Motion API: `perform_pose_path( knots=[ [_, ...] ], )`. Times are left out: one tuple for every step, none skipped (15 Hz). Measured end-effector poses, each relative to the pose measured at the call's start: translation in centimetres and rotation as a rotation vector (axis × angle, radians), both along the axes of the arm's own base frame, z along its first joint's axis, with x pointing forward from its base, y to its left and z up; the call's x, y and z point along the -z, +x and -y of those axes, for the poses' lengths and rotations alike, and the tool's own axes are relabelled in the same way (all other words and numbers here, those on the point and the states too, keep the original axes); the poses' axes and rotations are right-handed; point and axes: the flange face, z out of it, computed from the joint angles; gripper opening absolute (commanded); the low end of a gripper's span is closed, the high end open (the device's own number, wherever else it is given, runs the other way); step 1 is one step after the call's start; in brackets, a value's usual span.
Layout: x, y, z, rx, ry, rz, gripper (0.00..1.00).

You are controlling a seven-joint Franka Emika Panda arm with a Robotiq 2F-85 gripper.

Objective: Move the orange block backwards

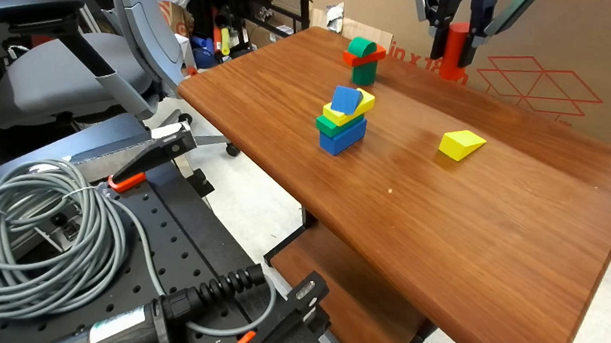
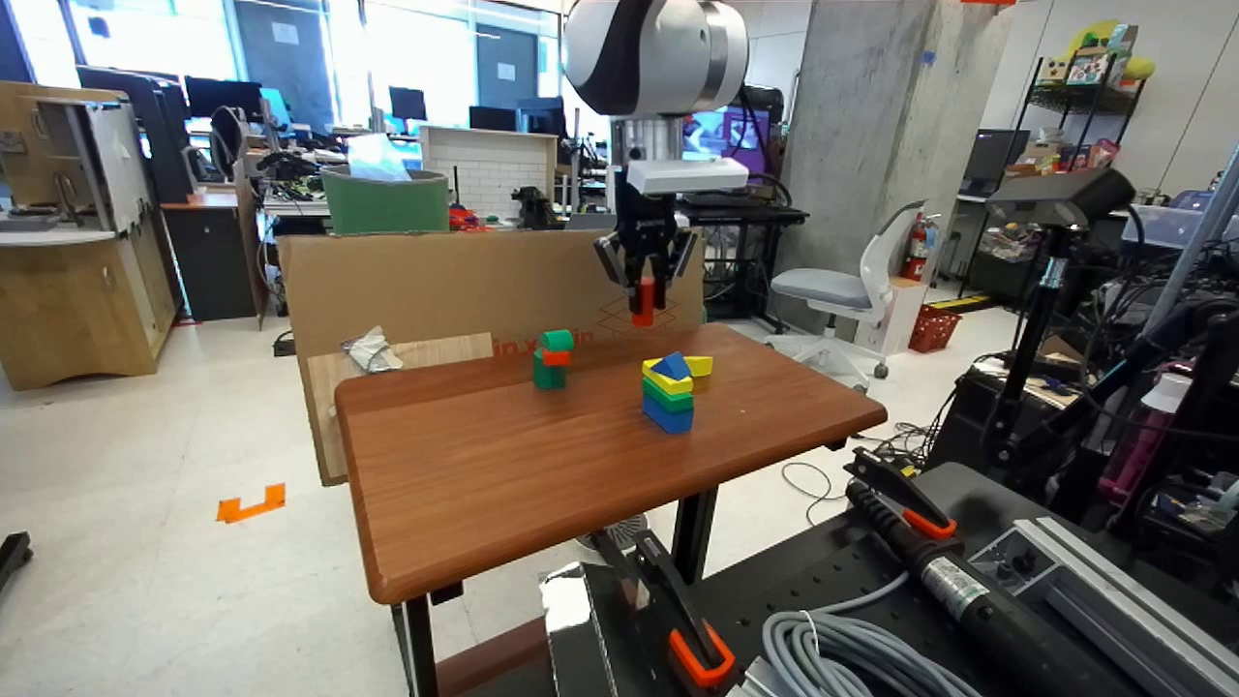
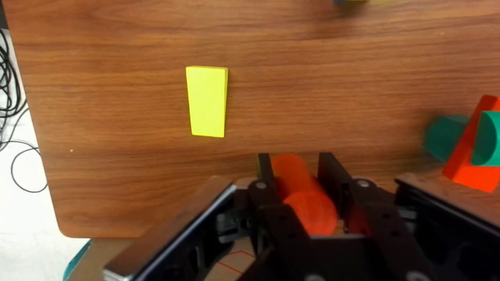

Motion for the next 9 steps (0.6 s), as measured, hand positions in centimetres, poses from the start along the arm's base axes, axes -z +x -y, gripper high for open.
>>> perform_pose_path(
  knots=[
    [0.3,0.3,-0.1,-0.012,0.001,-0.002,0.09],
    [0.7,0.6,-0.2,-0.021,0.001,-0.006,0.09],
    [1.1,0.8,-0.3,-0.030,0.002,-0.012,0.09],
    [1.6,0.9,-0.3,-0.039,0.002,-0.021,0.09],
    [2.1,1.0,-0.4,-0.046,0.003,-0.030,0.09],
    [2.7,1.0,-0.5,-0.053,0.004,-0.042,0.09],
    [3.3,1.0,-0.5,-0.058,0.005,-0.057,0.09],
    [3.9,1.0,-0.5,-0.063,0.005,-0.070,0.09],
    [4.4,1.0,-0.5,-0.067,0.005,-0.083,0.09]
  ],
)
